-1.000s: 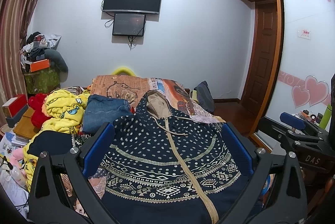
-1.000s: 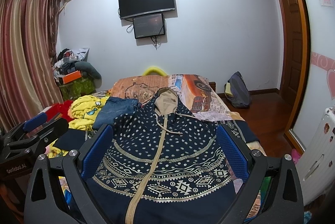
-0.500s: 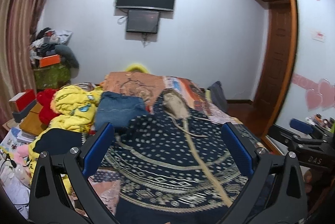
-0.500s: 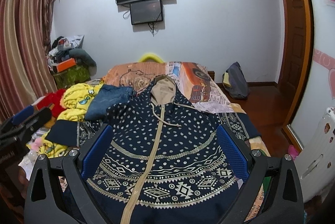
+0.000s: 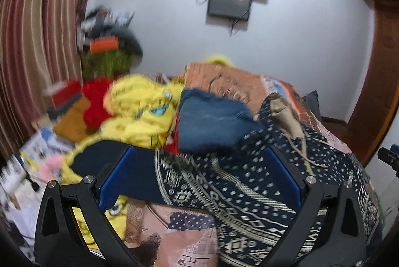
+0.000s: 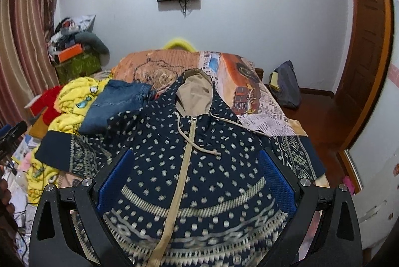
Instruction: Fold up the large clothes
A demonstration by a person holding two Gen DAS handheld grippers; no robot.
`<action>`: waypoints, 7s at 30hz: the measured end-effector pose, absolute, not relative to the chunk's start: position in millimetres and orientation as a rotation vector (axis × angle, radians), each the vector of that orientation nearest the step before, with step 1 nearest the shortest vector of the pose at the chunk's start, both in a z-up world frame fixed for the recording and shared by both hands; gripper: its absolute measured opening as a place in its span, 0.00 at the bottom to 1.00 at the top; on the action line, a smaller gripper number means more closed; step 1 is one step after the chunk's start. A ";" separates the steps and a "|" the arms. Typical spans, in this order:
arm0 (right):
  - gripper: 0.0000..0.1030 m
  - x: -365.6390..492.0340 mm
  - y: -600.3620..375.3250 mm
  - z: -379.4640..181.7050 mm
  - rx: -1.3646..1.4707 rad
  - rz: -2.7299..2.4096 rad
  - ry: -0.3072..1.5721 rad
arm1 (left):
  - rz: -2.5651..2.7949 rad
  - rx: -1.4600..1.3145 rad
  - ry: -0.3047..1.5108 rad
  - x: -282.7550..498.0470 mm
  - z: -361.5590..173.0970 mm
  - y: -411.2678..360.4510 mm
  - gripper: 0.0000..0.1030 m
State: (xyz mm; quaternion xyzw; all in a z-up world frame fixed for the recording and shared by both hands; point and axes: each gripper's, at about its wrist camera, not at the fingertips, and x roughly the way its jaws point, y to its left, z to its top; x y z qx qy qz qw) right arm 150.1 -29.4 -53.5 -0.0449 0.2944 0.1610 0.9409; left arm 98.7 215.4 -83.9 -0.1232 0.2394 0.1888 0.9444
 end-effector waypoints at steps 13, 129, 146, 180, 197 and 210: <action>0.96 222.9 -14.4 -107.2 -0.089 0.315 0.816 | 0.418 -0.833 0.725 103.2 -221.2 393.8 0.99; 0.96 212.2 -120.0 -110.0 -0.100 0.183 0.835 | -0.379 -0.020 1.080 279.7 -180.1 -21.0 0.33; 0.95 223.0 24.1 -124.9 -0.401 0.479 0.859 | 0.023 -0.134 0.932 203.0 -150.4 164.1 0.47; 0.11 233.7 95.7 -139.8 -0.527 0.653 0.808 | 0.061 -0.191 0.980 197.7 -179.7 179.5 0.47; 0.10 263.2 -68.1 -84.4 -0.099 0.440 0.764 | 0.008 -0.112 1.018 242.1 -186.9 124.2 0.47; 0.10 279.3 -160.7 -145.8 0.121 0.312 0.993 | 0.068 -0.116 1.051 246.3 -218.3 133.7 0.60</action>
